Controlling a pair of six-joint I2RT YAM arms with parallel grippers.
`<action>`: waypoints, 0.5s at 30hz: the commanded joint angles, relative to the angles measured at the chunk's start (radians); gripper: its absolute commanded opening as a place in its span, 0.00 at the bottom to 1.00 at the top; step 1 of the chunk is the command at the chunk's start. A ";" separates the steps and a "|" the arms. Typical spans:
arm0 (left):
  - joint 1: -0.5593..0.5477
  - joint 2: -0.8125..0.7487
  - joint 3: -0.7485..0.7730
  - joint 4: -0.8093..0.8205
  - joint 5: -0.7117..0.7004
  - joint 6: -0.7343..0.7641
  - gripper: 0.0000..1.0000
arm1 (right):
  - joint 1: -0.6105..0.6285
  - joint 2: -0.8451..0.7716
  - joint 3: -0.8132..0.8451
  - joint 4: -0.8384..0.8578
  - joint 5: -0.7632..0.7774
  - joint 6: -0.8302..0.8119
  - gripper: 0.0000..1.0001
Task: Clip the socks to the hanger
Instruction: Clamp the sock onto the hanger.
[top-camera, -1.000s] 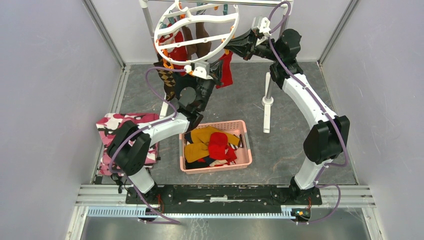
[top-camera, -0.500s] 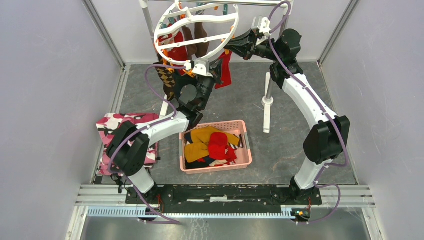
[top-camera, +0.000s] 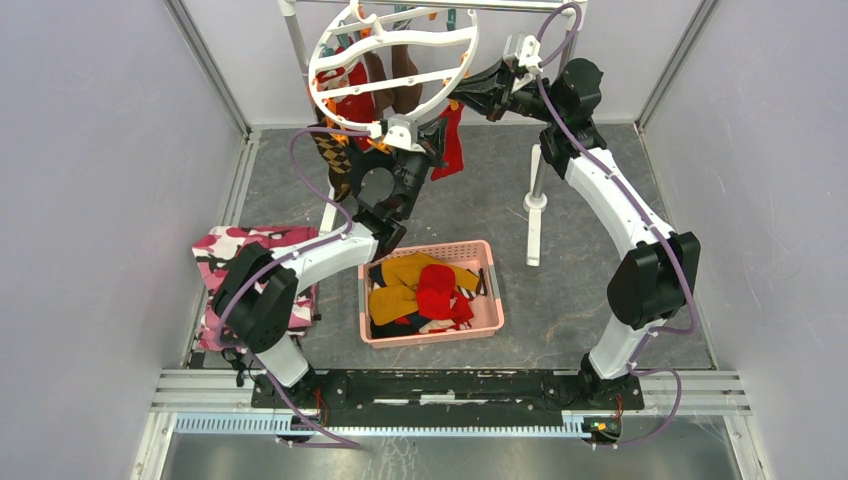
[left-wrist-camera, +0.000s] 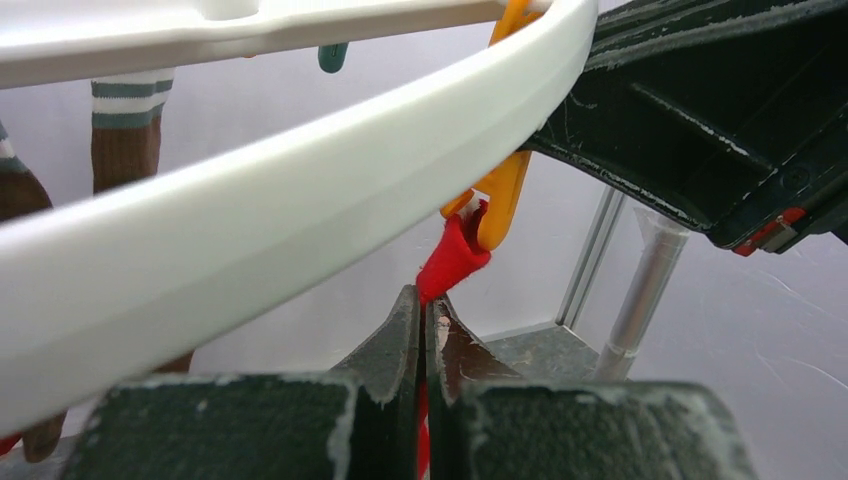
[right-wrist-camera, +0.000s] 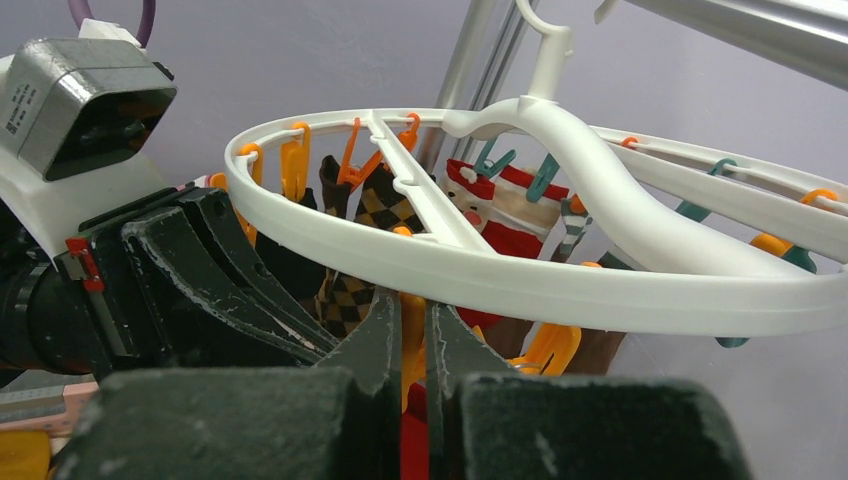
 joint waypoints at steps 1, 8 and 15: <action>0.001 -0.060 0.047 0.022 0.011 -0.044 0.02 | 0.007 -0.047 -0.010 0.000 -0.024 0.009 0.00; 0.001 -0.083 0.030 0.039 0.031 -0.077 0.02 | 0.006 -0.045 -0.008 -0.004 -0.018 -0.003 0.00; 0.001 -0.109 0.008 0.052 0.060 -0.125 0.02 | 0.008 -0.044 -0.006 -0.005 -0.018 -0.004 0.00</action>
